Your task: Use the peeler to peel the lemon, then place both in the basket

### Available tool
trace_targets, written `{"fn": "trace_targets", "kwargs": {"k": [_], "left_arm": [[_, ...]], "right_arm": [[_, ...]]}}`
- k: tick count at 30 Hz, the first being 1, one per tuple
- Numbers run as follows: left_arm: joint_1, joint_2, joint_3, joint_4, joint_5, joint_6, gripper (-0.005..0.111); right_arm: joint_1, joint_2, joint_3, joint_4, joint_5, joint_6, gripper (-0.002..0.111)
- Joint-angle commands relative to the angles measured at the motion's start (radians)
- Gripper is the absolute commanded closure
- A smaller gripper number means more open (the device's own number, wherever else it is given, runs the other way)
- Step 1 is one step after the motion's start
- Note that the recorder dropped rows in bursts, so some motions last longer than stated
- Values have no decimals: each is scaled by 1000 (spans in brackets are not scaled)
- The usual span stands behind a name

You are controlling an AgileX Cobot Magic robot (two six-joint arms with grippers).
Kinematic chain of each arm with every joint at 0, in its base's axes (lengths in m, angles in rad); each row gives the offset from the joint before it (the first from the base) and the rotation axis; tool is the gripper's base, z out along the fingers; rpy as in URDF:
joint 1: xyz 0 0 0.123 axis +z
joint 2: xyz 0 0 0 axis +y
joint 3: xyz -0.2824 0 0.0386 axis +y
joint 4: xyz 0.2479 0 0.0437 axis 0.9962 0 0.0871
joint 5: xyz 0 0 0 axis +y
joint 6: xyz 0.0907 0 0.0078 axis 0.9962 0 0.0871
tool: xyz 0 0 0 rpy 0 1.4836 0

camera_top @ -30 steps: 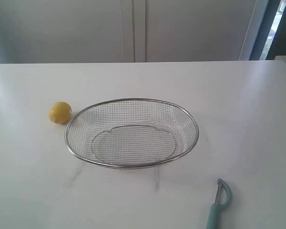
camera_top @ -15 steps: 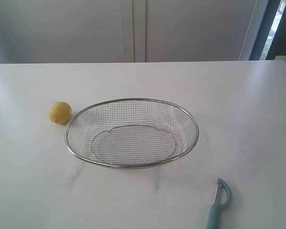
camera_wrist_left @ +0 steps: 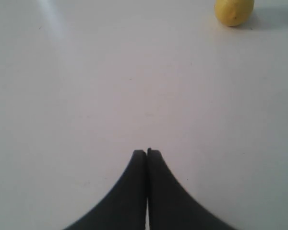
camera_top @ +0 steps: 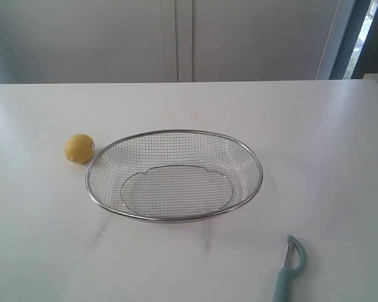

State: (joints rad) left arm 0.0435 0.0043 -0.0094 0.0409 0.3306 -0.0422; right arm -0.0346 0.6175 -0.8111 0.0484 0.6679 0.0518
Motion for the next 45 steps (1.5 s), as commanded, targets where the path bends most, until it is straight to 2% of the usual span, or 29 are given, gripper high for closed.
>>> {"fn": "trace_targets", "kwargs": {"k": [1,13,20,30,45], "left_arm": [[-8,-4,9,-11,3,1,107],[-8,-4,9,-11,3,1,107],[-8,-4,9,-11,3,1,107],[-8,-4,9,-11,3,1,107],[-8,-4,9,-11,3,1,107]], "right_arm": [[4,76,-70,1,116,6,108],[4,242,-96,6,295,6,108],[4,307,-79,75,319,13,108],[4,329,72,138,288,4,108],[4,402,79,156,336,-34,108]]}}
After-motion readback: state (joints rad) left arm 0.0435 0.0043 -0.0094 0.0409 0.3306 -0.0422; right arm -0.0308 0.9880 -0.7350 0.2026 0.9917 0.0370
